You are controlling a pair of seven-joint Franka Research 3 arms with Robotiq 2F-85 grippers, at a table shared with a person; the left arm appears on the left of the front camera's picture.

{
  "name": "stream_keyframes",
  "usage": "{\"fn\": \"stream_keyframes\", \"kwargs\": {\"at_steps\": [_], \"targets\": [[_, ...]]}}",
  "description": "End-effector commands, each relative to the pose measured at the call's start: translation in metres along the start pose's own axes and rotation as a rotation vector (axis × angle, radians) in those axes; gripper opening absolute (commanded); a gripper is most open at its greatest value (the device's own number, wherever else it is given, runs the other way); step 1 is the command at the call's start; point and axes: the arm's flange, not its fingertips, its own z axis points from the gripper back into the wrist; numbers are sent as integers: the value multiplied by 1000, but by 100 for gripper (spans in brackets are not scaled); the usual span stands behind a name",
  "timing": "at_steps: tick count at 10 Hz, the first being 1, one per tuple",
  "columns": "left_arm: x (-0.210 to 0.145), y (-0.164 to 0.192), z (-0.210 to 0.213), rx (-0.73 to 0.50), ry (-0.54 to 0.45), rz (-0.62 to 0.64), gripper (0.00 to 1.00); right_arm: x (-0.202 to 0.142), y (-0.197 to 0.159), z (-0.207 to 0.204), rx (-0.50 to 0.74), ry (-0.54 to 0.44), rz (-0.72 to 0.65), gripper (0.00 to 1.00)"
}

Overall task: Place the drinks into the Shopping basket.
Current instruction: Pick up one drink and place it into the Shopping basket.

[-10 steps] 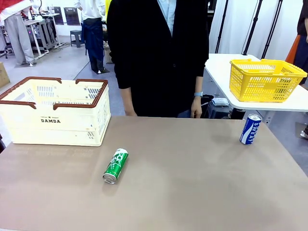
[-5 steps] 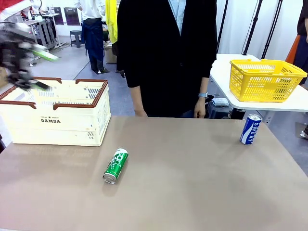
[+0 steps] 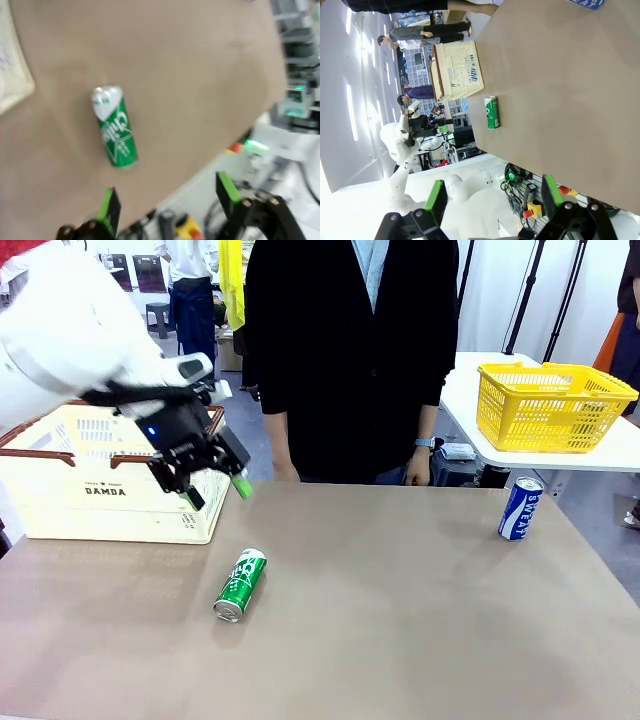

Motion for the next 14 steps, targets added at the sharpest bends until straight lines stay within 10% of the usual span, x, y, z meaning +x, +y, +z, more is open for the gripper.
{"fn": "stream_keyframes", "kwargs": {"at_steps": [1,7,14], "targets": [[2,7,23,-80,30,69,100,-1,3,3,-4,8,-7,100],[-15,-4,7,-63,-35,-4,100,-1,3,3,-4,8,-7,100],[-9,-63,-95,405,-13,-32,100,-1,3,3,-4,8,-7,100]]}}
